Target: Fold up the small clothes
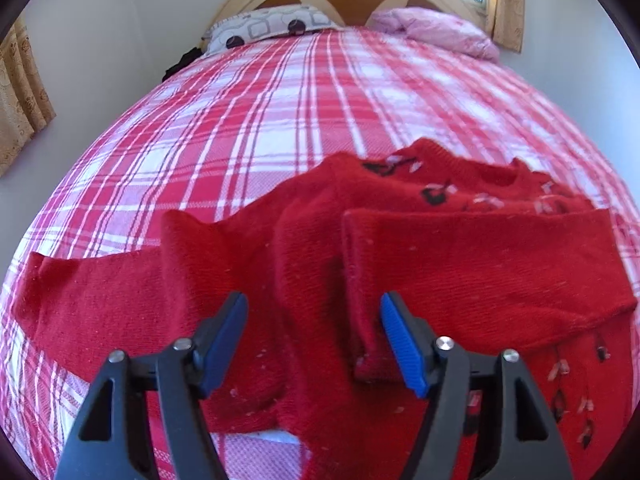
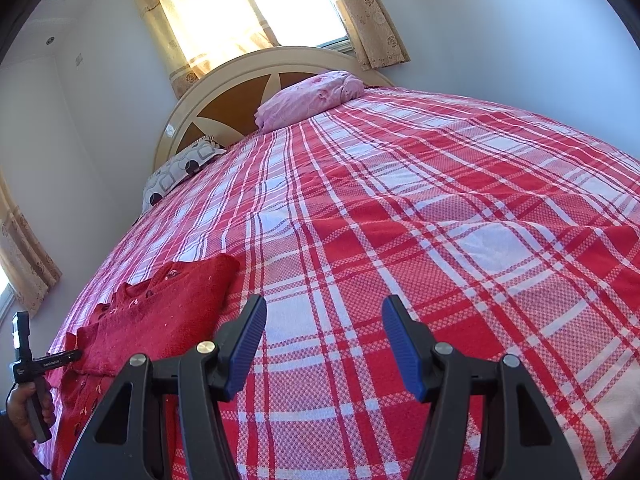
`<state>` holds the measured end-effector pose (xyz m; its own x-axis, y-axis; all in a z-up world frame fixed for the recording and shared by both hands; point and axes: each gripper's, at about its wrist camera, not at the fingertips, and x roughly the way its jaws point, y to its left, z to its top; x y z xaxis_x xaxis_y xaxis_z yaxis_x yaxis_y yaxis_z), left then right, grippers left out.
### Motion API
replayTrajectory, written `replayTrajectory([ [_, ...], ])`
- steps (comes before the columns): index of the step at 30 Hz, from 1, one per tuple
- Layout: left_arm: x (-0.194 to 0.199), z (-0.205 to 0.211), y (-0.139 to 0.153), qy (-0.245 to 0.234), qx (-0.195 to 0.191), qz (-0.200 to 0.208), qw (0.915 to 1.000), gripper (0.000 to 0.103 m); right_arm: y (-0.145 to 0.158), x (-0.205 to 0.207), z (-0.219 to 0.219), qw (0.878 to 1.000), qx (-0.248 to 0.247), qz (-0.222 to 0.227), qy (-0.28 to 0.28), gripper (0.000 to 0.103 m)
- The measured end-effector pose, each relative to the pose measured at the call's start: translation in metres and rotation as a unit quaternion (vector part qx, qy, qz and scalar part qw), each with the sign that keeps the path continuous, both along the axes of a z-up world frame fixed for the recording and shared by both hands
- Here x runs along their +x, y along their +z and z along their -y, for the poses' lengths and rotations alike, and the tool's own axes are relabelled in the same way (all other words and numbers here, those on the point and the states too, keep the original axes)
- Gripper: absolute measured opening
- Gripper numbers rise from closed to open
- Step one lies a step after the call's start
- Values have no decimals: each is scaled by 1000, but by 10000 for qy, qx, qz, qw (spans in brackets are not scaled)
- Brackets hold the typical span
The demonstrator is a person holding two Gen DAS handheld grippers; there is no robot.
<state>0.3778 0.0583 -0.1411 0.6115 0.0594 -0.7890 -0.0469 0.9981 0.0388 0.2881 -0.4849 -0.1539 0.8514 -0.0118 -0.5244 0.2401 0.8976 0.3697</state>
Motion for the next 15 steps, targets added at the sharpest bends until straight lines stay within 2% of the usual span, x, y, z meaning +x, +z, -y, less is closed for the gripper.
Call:
replayTrajectory([
  [8,-24,-17,7,26,155,45,9999,74,-1,0,0,10000,-28,-19,15,62],
  [15,-48,-63,15,272,317,83,9991,74,1,-9,4,9998,-34,112,-177,62],
])
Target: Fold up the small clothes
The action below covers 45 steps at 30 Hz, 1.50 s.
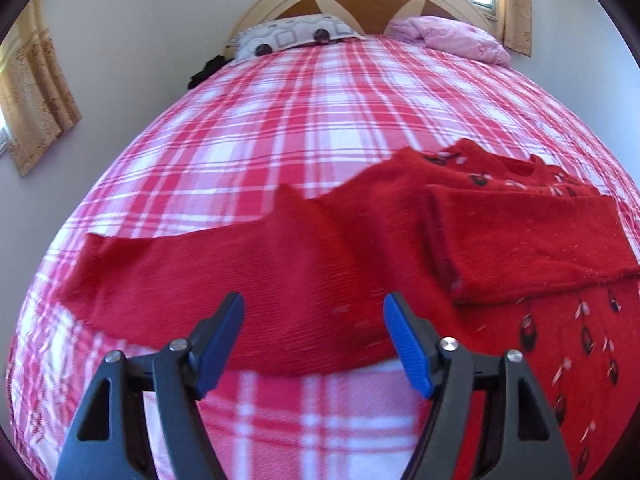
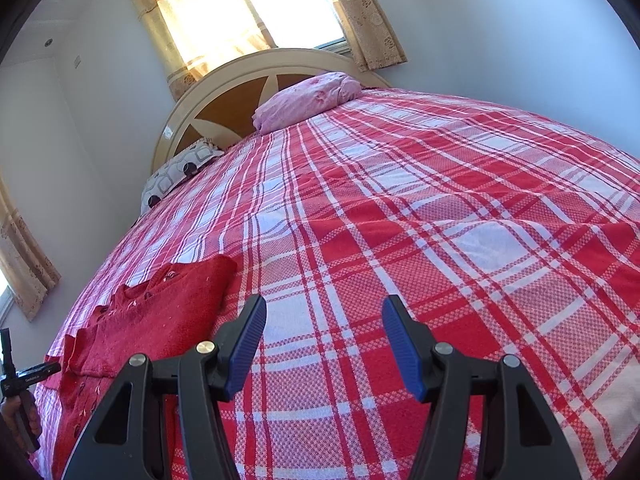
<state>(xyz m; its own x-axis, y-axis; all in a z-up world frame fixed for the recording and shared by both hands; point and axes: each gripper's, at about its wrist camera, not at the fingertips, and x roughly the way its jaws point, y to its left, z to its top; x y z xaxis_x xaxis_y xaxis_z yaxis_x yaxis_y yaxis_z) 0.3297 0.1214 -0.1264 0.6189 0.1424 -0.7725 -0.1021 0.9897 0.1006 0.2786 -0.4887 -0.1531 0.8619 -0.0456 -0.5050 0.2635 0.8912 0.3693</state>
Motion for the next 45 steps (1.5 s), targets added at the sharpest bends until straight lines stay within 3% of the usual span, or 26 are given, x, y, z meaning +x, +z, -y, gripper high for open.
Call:
replayTrajectory([
  [7,-23,-73,10,516,125,69,9986,75,33,-4,-35,9978,-641,11,189,62],
  [11,-32,-107,5,816,90,39,9966,75,54,2,-83,9937,-747,-52,839,62],
  [16,-38,-144,-2,1177,30,21,9930,75,66,20,-168,9760,-992,-435,1889,62],
  [22,-37,-185,-8,1612,-142,-17,9868,75,51,18,-262,9487,-1272,-541,2843,62],
  [25,-33,-203,-12,1823,-163,0,9831,75,33,12,-299,9346,-1762,-562,3038,62],
  [29,-26,-216,-17,1986,-104,-22,9800,75,12,9,-325,9250,-1911,-621,3224,62],
  [32,-22,-229,-19,2055,-321,3,9781,75,4,6,-337,9169,-2125,-684,3310,62],
  [37,-20,-257,-29,2278,-1228,59,9659,71,1,6,-335,9190,-2123,-681,3250,62],
  [39,-18,-263,-33,2262,-1563,48,9614,51,-1,7,-331,9233,-2115,-693,3129,62],
  [45,-11,-270,-37,2352,-1942,111,9523,50,-6,9,-335,9230,-2229,-788,3037,62],
])
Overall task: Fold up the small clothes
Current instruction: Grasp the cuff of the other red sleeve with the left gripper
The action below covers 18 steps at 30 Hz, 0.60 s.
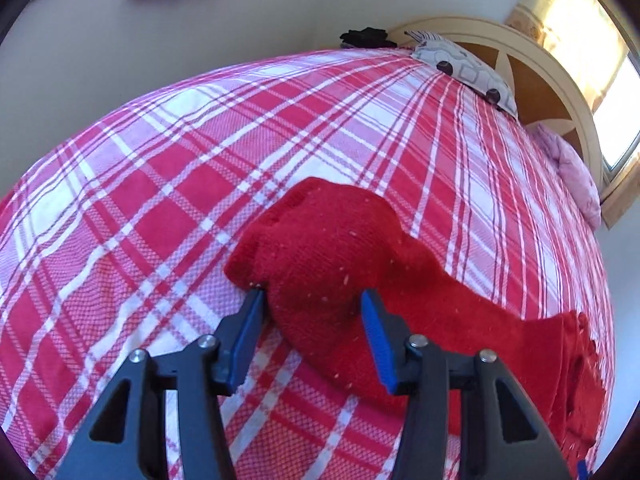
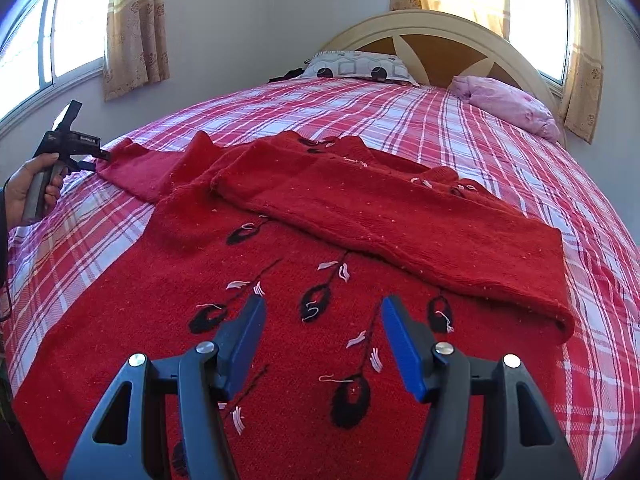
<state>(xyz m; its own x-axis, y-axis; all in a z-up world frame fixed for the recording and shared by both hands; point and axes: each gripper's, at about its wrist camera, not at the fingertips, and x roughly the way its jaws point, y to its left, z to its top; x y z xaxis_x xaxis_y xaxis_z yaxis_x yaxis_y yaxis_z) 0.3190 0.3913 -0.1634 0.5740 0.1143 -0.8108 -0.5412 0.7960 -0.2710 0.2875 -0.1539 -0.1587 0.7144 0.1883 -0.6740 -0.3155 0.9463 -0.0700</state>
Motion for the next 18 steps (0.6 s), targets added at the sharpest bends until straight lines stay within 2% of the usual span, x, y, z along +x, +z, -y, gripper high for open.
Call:
replayTrajectory([
  [1,1,0,0,2,31,11,10000,47,-2,1,-2,10000,-48,-15,6,62],
  [3,3,0,0,-100,-7,102,9999,11,-3,0,-4,9999,-125,1,10,62],
  [6,3,2,4,-154,95,220,9996,9,-2,-2,-5,9999,-140,52,9,62],
  [13,-2,32,36,-294,791,555,9949,9,-4,0,1,9999,-9,-21,-110,62],
  [18,2,76,67,-742,1408,848,9836,9,-4,-1,4,9998,55,23,-178,62],
])
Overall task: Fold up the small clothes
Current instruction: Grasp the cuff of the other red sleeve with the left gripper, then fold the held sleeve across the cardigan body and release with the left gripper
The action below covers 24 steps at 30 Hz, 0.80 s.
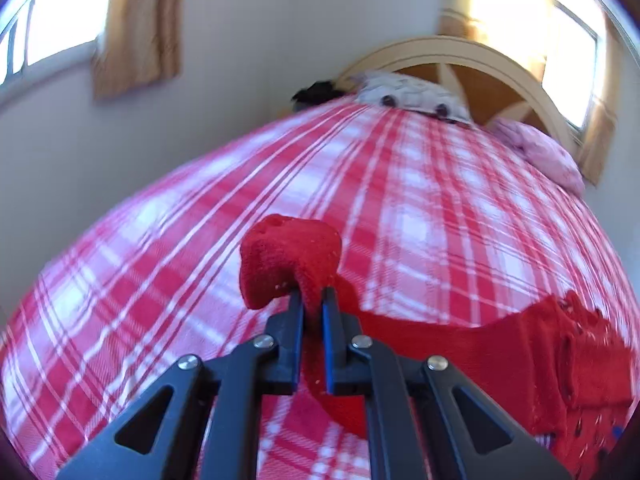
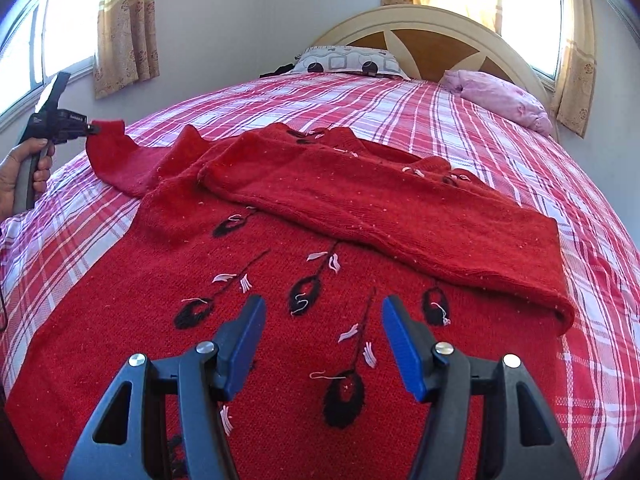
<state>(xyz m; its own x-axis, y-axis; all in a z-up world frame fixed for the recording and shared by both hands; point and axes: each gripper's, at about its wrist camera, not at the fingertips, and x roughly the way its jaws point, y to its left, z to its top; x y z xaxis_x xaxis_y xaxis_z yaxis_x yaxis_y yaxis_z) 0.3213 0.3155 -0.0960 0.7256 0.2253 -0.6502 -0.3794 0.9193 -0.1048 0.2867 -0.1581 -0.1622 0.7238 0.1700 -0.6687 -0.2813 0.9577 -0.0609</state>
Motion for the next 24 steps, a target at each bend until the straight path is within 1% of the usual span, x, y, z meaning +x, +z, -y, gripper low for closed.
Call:
replayTrajectory([
  [2,1,24,13,-277,89,153,9995,9,0,0,2,10000,36,10,-33,62],
  [4,3,44,24,-515,84,285,9982,9,0,1,3,10000,69,-13,-63,62],
  [9,9,96,46,-1034,-173,562,9929,9,-1,3,7,9998,166,-67,-122,62],
  [12,15,131,51,-1388,-271,586,9882,9,-1,3,10,9996,237,-62,-147,62],
  [15,25,166,48,-1695,-298,551,9835,9,-1,3,14,9993,328,-61,-181,62],
  [19,38,206,30,-2021,-283,317,9784,9,-1,4,19,9987,449,-76,-225,62],
  [22,45,236,14,-2213,-27,142,9751,9,-1,4,21,9984,498,-96,-247,62],
  [24,46,257,5,-2343,372,87,9714,9,-1,5,22,9982,527,-99,-255,62],
])
